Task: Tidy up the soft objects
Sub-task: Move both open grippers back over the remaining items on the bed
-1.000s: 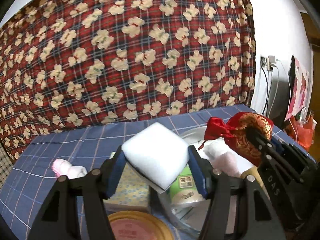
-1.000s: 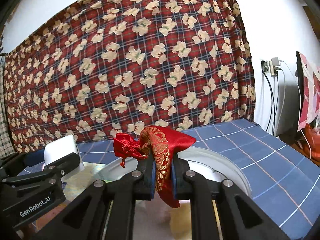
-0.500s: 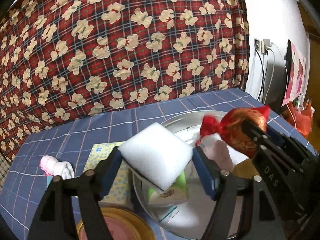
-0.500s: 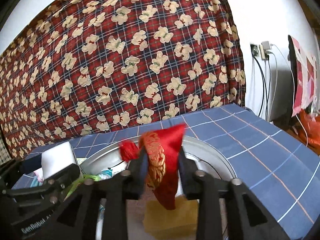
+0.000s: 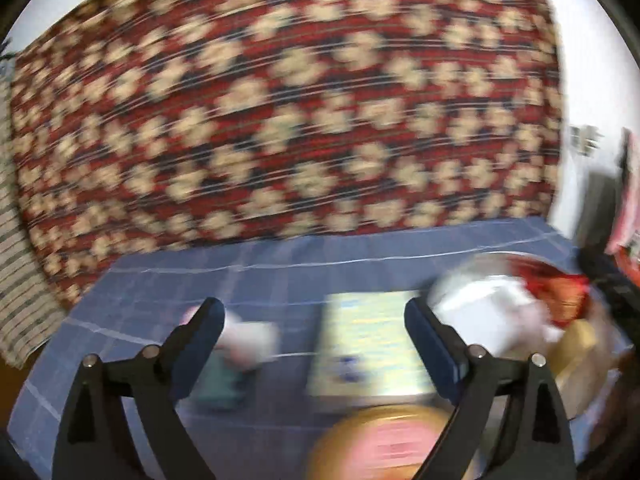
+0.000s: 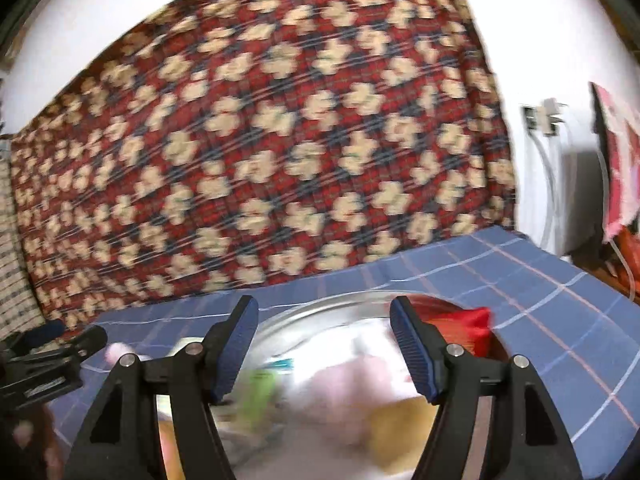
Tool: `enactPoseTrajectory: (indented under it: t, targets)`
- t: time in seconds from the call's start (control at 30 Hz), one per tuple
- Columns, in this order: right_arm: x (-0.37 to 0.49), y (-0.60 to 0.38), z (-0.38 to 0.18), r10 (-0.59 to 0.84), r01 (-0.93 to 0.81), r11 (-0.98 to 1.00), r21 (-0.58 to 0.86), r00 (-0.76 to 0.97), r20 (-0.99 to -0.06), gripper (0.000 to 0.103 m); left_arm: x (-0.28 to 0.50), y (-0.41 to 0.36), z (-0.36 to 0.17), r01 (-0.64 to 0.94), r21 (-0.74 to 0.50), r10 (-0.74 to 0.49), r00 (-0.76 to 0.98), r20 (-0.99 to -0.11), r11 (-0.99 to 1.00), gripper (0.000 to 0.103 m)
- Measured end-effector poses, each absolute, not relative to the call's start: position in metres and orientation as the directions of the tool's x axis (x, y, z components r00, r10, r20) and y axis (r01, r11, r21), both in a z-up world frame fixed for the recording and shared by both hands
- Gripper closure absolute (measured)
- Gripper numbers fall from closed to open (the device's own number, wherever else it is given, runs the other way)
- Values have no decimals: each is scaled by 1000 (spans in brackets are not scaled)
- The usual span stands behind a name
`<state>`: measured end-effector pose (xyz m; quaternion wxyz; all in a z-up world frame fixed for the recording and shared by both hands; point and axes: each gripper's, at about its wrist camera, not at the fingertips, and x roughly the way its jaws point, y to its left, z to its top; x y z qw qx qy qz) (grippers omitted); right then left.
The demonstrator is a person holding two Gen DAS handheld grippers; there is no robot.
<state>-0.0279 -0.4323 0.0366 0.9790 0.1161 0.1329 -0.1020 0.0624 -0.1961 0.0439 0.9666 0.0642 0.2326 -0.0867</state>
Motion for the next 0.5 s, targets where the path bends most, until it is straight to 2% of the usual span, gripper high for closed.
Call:
enactPoseTrajectory:
  t: [0.1,0.17,0.23,0.4,0.47,0.5]
  targets:
    - [-14,-397,38,-75,133,975,176,950,-302,31,86,-156,26,105,96,-40,855,-518,990,10]
    - [-5,-374,37,-29,82,984,159,950,-312,31,103,-143,6,74,126,11,821,-571,989,16]
    - [4,-348,36,17,29,991,134,945,-326,31,116,-136,-12,74,139,28,787,-617,988,24]
    - [30,-303,30,100,-66,993,100,915,-391,31,140,-142,-46,130,197,45,718,-694,972,27]
    - [45,-288,27,129,-97,991,93,891,-436,31,148,-140,-56,153,192,34,692,-721,969,61]
    - [52,-282,26,139,-107,990,96,879,-457,31,153,-136,-61,156,176,27,670,-742,972,93]
